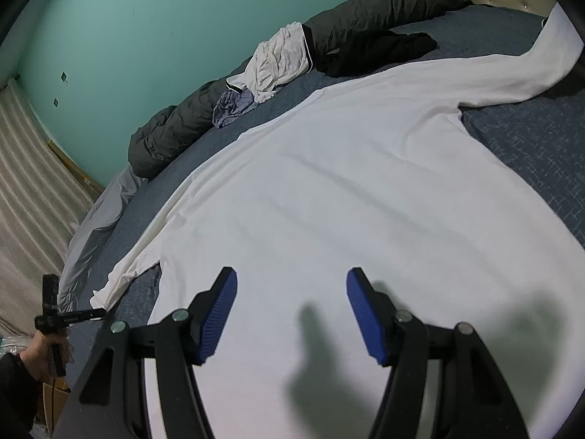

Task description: Fold clothes

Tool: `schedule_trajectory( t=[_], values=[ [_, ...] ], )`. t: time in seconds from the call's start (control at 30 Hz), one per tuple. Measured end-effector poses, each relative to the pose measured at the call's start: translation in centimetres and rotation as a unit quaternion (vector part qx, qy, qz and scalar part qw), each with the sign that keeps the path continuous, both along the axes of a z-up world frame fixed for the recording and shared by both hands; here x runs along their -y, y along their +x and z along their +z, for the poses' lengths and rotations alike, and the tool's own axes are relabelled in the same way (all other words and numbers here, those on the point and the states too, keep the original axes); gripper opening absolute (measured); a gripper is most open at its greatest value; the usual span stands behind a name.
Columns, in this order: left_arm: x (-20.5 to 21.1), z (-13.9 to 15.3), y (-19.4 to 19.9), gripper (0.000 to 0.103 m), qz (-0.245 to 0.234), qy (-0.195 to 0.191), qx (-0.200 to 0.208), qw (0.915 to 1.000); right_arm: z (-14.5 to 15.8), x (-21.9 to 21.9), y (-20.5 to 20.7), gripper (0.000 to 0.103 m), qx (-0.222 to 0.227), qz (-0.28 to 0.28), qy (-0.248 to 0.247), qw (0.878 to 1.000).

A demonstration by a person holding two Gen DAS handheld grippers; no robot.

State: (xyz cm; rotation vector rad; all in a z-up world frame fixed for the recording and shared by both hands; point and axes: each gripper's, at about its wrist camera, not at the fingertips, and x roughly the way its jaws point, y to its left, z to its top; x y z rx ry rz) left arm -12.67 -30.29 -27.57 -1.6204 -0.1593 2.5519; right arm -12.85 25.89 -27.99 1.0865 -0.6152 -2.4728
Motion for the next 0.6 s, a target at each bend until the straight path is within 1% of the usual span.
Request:
schedule_trajectory(
  t=[0.07,0.13,0.17,0.2,0.23,0.3,0.4,0.6],
  values=[
    [1.7,1.0,0.4,0.005,0.027,0.018,-0.021,0.9992,0.1,0.0,0.1,0.063,-0.002,0.0,0.001,1.0],
    [3.8,1.9,0.6,0.021,0.056,0.002,-0.045,0.9974,0.2,-0.2,-0.1,0.063,-0.003,-0.002,0.0,1.0],
    [4.9,2.3,0.8,0.037,0.075,-0.004,-0.05,0.996,0.2,-0.3,-0.1,0.063,-0.002,-0.003,-0.001,1.0],
    [6.4,2.4,1.0,0.046,0.104,-0.007,-0.053,0.9931,0.1,-0.3,-0.2,0.063,-0.002,-0.004,-0.002,1.0],
    [7.9,2.5,1.2,0.047,0.133,-0.011,-0.056,0.9894,0.0,-0.3,-0.2,0.063,-0.001,-0.004,-0.003,1.0],
    [10.0,2.2,1.2,0.047,0.167,-0.026,-0.055,0.984,0.1,-0.2,-0.2,0.063,-0.001,-0.002,-0.001,1.0],
    [11.4,1.4,1.3,0.05,0.184,-0.027,-0.046,0.9815,0.2,0.0,-0.2,0.063,-0.004,0.001,0.003,1.0],
    [14.1,-0.3,1.5,0.05,0.217,-0.029,-0.026,0.9754,0.0,0.0,-0.3,0.063,-0.002,0.001,0.007,1.0]
  ],
)
